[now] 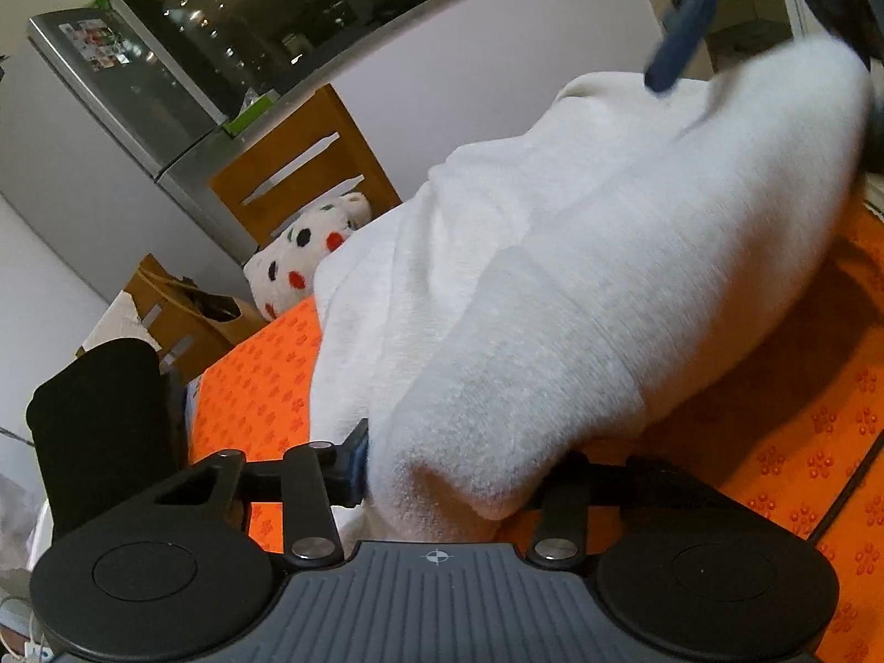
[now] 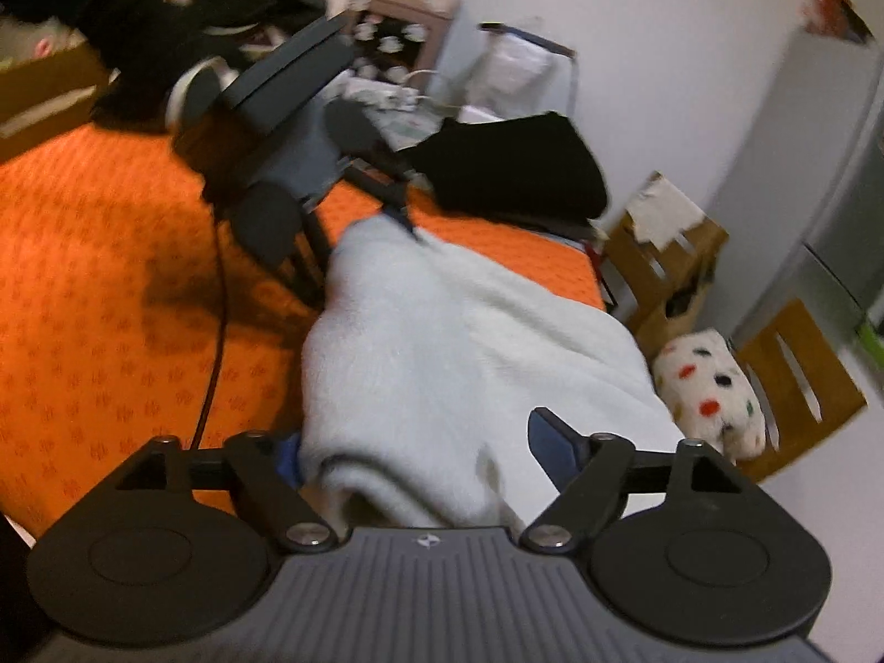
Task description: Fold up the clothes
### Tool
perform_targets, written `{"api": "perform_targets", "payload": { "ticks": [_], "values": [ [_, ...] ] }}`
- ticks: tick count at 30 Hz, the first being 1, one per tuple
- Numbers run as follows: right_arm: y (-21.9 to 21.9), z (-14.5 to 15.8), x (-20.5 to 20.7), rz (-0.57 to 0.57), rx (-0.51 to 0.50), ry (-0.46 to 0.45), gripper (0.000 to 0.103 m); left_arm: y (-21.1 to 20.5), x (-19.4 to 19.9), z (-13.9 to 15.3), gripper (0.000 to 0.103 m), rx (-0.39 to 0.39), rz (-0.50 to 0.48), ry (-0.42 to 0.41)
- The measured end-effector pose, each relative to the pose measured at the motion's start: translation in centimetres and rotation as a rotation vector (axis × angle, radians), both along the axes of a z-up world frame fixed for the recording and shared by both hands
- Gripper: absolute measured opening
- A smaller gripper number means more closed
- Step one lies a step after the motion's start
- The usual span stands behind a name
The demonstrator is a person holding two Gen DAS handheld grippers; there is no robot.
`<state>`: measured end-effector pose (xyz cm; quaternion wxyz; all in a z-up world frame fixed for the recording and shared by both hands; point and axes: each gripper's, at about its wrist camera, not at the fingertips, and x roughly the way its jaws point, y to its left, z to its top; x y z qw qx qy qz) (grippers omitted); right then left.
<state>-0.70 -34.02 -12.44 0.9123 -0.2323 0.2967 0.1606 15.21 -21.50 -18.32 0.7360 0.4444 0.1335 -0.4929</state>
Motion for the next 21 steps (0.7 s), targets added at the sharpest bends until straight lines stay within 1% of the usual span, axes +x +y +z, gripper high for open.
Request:
{"api": "perform_targets", "payload": {
  "ticks": [2,3,4,6,7,8,10,13,16,19,21],
  "values": [
    [0.4,-0.6,0.3,0.016,-0.027,-0.005,0.081,-0.5,0.1,0.4,0.046,0.012,0.016,-0.005],
    [0.4,-0.8,0.5,0.016,-0.033,-0.004,0.063,-0.7,0.2,0.5,0.046,0.019,0.024,-0.008],
    [0.4,-0.9,0.7,0.016,-0.038,-0.003,0.034,-1.0,0.2,0.9,0.046,0.026,0.031,-0.015],
    [-0.9,0.0,0.8,-0.019,0.012,-0.019,0.03,-1.6,0.2,1.8,0.046,0.026,0.039,-0.036],
    [-1.8,0.8,0.8,-0.033,0.038,-0.036,0.028,-2.0,0.1,2.3,0.044,0.02,0.039,-0.048],
    [-2.8,1.7,0.9,-0.043,0.059,-0.047,0.028,-2.3,0.1,2.9,0.043,0.015,0.04,-0.06],
    [-5.1,3.7,1.1,-0.057,0.099,-0.058,0.026,-3.5,0.0,4.5,0.036,0.011,0.031,-0.078],
    [-9.7,7.1,2.1,-0.07,0.172,-0.053,0.026,-6.0,0.1,7.5,0.033,0.012,0.007,-0.101],
    [-15.6,10.8,3.8,-0.081,0.226,-0.056,0.025,-10.0,0.3,10.6,0.03,0.039,-0.044,-0.175],
    [-22.3,13.4,5.6,-0.081,0.282,-0.054,0.024,-15.0,1.1,13.5,0.029,0.058,-0.041,-0.201],
    [-26.5,14.7,6.7,-0.069,0.3,-0.055,0.023,-18.4,1.7,15.4,0.029,0.071,-0.039,-0.219]
  ]
}}
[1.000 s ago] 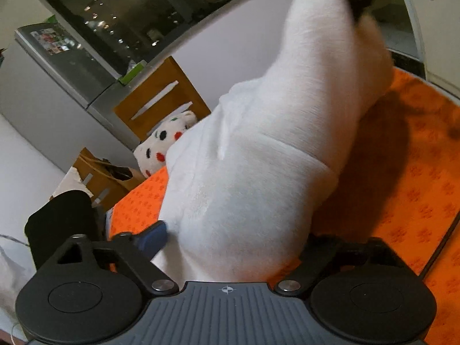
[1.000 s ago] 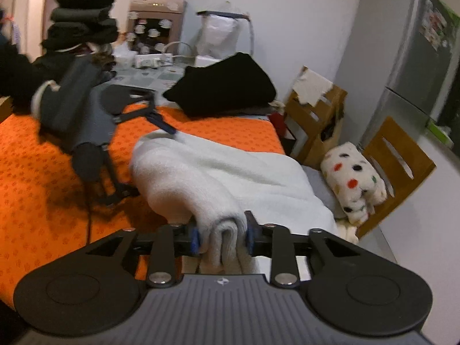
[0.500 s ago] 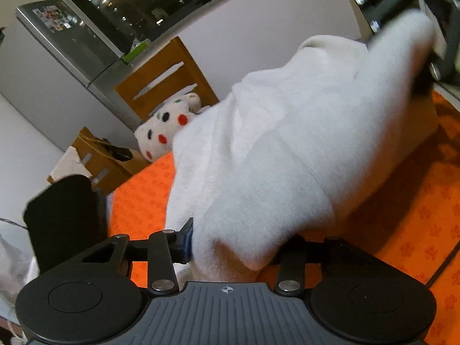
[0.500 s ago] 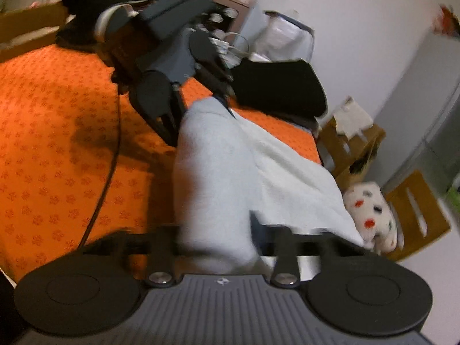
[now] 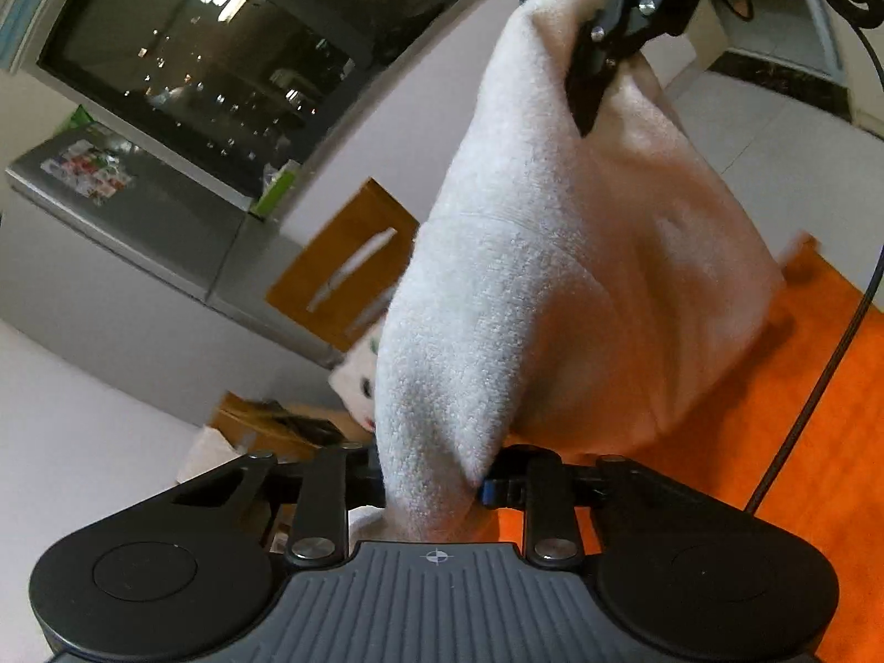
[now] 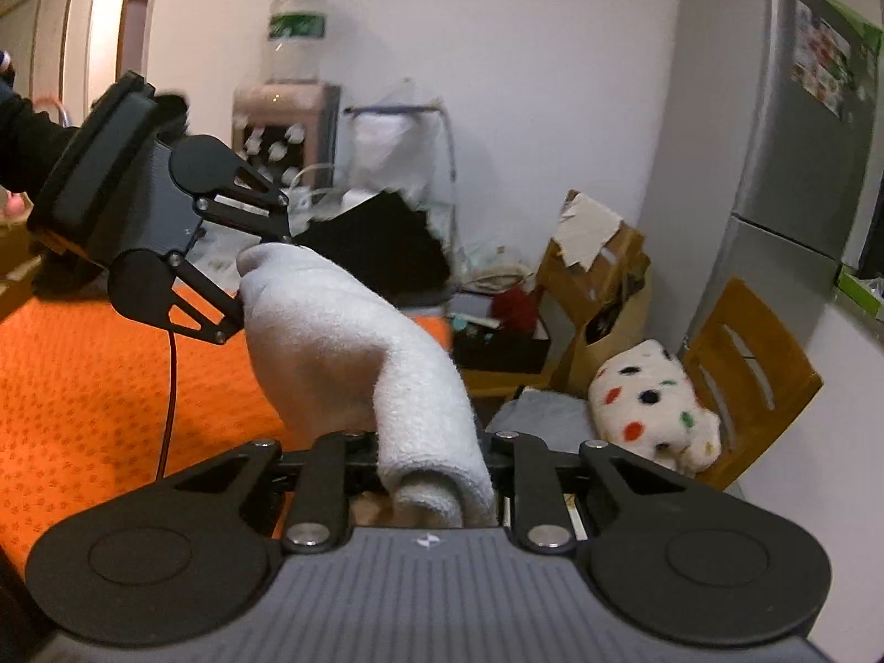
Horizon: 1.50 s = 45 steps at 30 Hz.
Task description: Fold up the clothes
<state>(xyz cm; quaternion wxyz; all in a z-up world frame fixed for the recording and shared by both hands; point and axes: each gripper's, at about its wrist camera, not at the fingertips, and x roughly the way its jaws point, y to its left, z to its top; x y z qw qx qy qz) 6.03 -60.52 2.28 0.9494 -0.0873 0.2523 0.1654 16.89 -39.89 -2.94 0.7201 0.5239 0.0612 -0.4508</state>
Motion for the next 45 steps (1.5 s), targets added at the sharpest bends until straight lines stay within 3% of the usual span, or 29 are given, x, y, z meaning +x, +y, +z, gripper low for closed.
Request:
{"api": "perform_targets", "payload": {
  "ticks": [3,7,14,20,26,30,37,40,45],
  "values": [
    [-5.6,1.9,1.4,0.005,0.016,0.002,0.023,-4.4,0.5,2.4,0.028,0.001,0.003,-0.025],
    [-9.1,5.5,0.5,0.02,0.003,-0.039,0.022,-7.9,0.1,4.8,0.028,-0.057,0.015,-0.057],
    [-14.1,12.8,-2.2,0.066,-0.022,-0.124,0.023,-8.7,-4.8,10.3,0.028,-0.183,0.051,-0.141],
    [-14.1,20.7,-8.0,0.178,-0.007,-0.216,0.023,-6.0,-13.6,17.2,0.029,-0.215,0.09,-0.277],
    [-13.6,26.9,-13.5,0.336,0.1,-0.27,0.023,-2.9,-25.1,22.8,0.029,-0.271,0.247,-0.449],
    [-13.0,30.0,-15.6,0.469,0.218,-0.263,0.023,-0.7,-31.9,25.2,0.029,-0.238,0.375,-0.506],
    [-7.6,31.1,-14.6,0.691,0.379,-0.179,0.023,4.4,-38.8,27.2,0.029,-0.153,0.594,-0.502],
    [-4.6,30.3,-12.2,0.759,0.454,-0.102,0.023,7.6,-38.9,26.7,0.029,-0.128,0.679,-0.474],
    [2.5,26.6,-6.1,0.831,0.519,0.036,0.023,13.9,-34.9,23.4,0.029,-0.094,0.79,-0.38]
  ]
}}
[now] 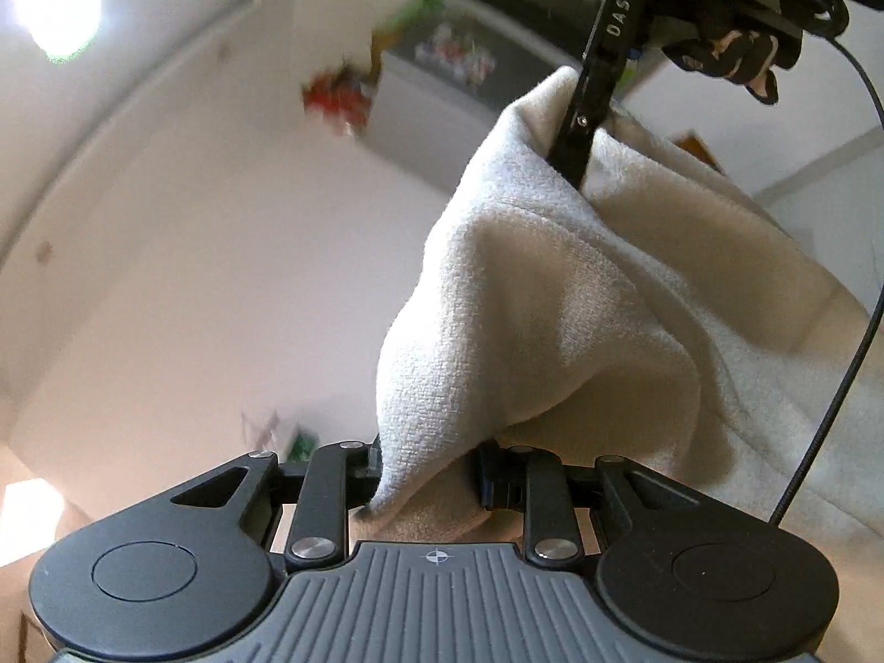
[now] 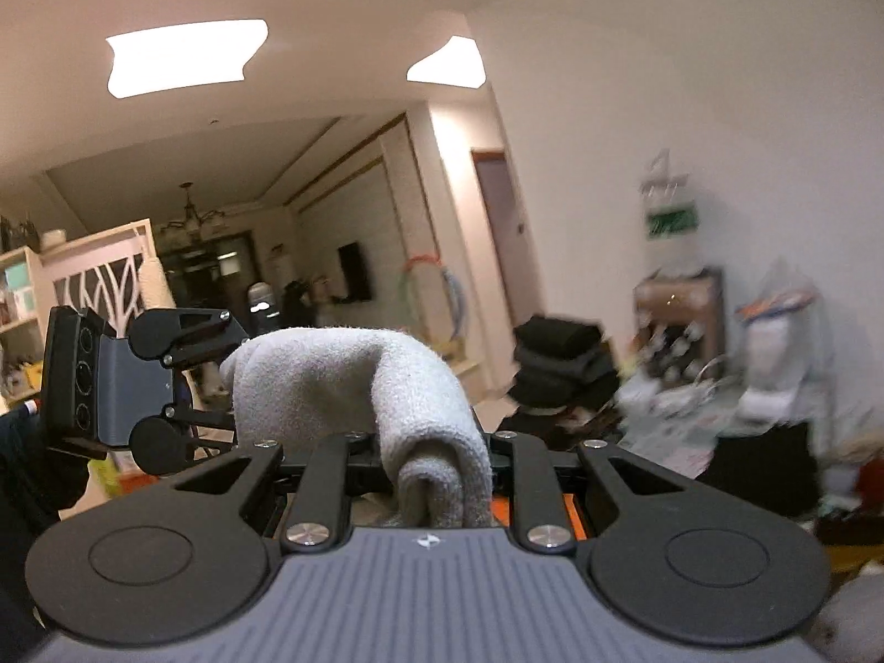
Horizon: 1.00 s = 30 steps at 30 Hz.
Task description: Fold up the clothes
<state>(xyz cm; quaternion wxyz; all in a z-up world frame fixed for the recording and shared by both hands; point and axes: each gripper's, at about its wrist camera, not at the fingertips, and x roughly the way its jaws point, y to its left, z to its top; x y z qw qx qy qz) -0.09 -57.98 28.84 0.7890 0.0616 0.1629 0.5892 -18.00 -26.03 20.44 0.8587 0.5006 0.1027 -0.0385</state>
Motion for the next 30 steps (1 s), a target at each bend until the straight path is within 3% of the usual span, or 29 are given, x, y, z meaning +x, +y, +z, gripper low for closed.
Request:
{"api": "perform_targets", "payload": {
  "ticks": [5,10,15,22,24,26,28,30],
  "values": [
    [8.3,-5.8,10.2,0.029,-0.048,0.091,0.023,6.0,9.2,-4.8,0.029,-0.062,0.077,0.11],
    [15.4,-12.9,21.0,0.009,-0.104,0.198,0.023,11.8,22.5,-10.1,0.029,-0.156,0.151,0.26],
    [20.9,-20.8,32.1,-0.024,-0.161,0.297,0.023,15.1,37.3,-14.7,0.029,-0.287,0.208,0.406],
    [27.2,-32.0,45.0,-0.067,-0.253,0.426,0.024,20.1,48.4,-23.6,0.032,-0.435,0.254,0.596],
    [28.1,-34.2,46.5,-0.087,-0.288,0.438,0.024,20.9,50.8,-26.4,0.033,-0.474,0.266,0.646],
    [28.8,-36.2,47.7,-0.107,-0.324,0.446,0.027,22.1,52.0,-28.7,0.039,-0.495,0.261,0.678],
    [29.5,-38.3,48.9,-0.128,-0.36,0.453,0.032,22.6,51.7,-30.0,0.058,-0.531,0.278,0.678],
    [29.9,-39.8,49.8,-0.162,-0.386,0.461,0.043,23.8,51.7,-30.8,0.064,-0.59,0.301,0.667]
  ]
}}
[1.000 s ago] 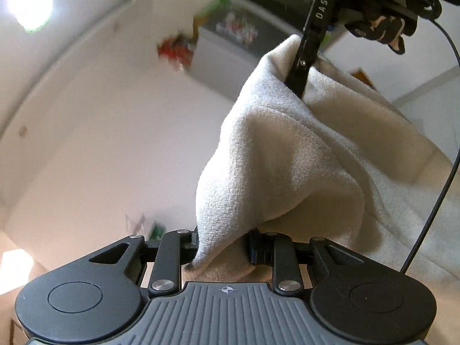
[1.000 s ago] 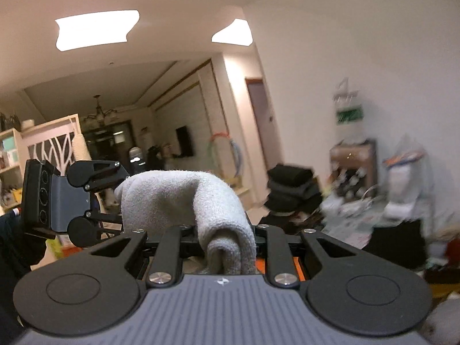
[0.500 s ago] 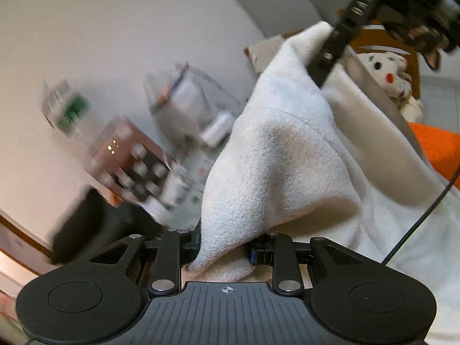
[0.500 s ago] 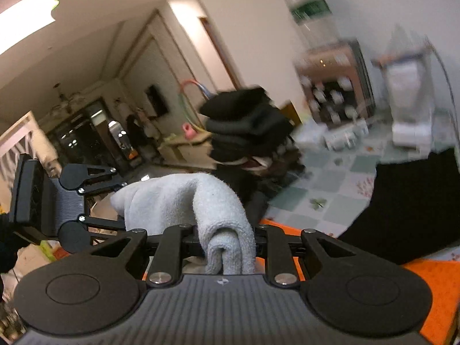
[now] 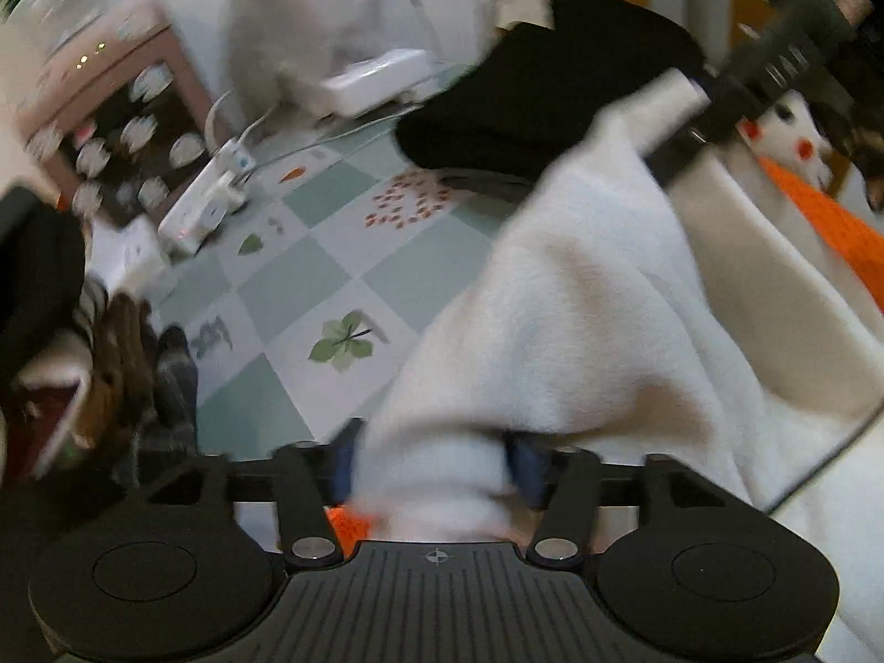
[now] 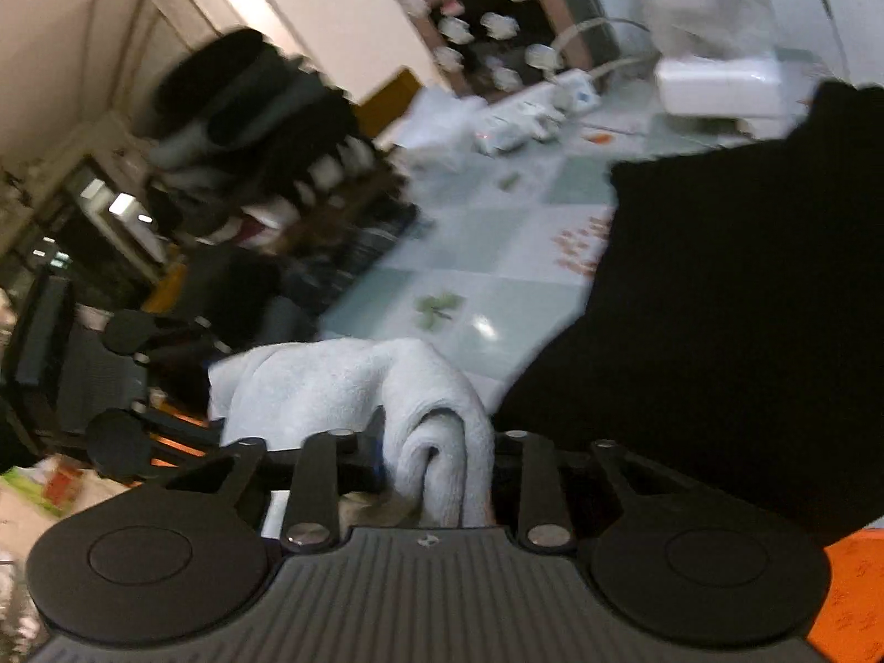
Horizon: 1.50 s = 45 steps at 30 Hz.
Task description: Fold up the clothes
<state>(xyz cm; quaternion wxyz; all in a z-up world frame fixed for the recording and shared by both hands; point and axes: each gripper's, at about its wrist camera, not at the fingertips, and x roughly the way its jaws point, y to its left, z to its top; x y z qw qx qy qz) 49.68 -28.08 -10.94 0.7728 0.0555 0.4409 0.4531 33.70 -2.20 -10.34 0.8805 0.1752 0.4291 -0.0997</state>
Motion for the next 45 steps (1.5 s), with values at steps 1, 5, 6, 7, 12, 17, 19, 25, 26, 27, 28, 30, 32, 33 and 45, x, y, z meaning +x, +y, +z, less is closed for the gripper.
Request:
{"api": "perform_targets", "payload": {
  "ticks": [1,5,6,7,12,17,19,25,26,27,28,30,32,33,45],
  "values": [
    [-0.1,-0.3,0.1,-0.028,-0.011,-0.001,0.049,0.8,0.2,-0.2,0.067,-0.028,0.026,-0.008],
    [-1.5,1.0,-0.8,-0.104,-0.015,-0.053,0.068,3.2,-0.7,1.2,0.071,-0.099,0.099,-0.049],
    [-1.9,1.6,-1.4,-0.121,-0.03,-0.086,0.079,3.4,-1.7,1.6,0.073,-0.118,0.116,-0.066],
    [-2.3,2.3,-1.9,-0.138,-0.045,-0.119,0.084,3.7,-2.8,2.1,0.075,-0.136,0.132,-0.083],
    [-4.9,6.3,-6.6,-0.139,-0.082,-0.25,0.085,4.9,-8.0,4.4,0.082,-0.228,0.216,-0.168],
    [-8.0,8.8,-12.6,-0.171,-0.065,-0.258,0.088,5.2,-13.6,5.4,0.086,-0.312,0.269,-0.211],
    [-9.0,9.1,-15.0,-0.197,-0.052,-0.239,0.089,4.9,-15.8,5.4,0.089,-0.342,0.29,-0.214],
    [-10.8,7.6,-20.4,-0.285,-0.06,-0.19,0.09,3.6,-20.5,4.6,0.092,-0.369,0.306,-0.212],
    [-10.9,7.1,-21.2,-0.296,-0.063,-0.183,0.09,3.4,-21.0,4.2,0.092,-0.373,0.308,-0.205],
    [-10.9,6.6,-21.9,-0.307,-0.068,-0.175,0.09,3.2,-21.6,3.8,0.092,-0.377,0.309,-0.198],
    [-10.8,6.0,-22.6,-0.318,-0.071,-0.165,0.09,3.0,-22.2,3.4,0.092,-0.381,0.311,-0.191],
    [-10.7,5.0,-24.3,-0.334,-0.075,-0.148,0.09,2.5,-23.3,2.7,0.092,-0.389,0.315,-0.178],
    [-10.5,4.2,-26.2,-0.34,-0.077,-0.141,0.09,2.1,-24.6,2.1,0.092,-0.392,0.309,-0.167],
    [-10.4,4.0,-27.3,-0.34,-0.08,-0.144,0.09,1.8,-25.5,1.9,0.092,-0.39,0.299,-0.163],
    [-10.5,1.7,-42.5,-0.348,-0.142,-0.153,0.09,-0.3,-37.9,-0.1,0.085,-0.428,0.24,-0.123]
  ]
}}
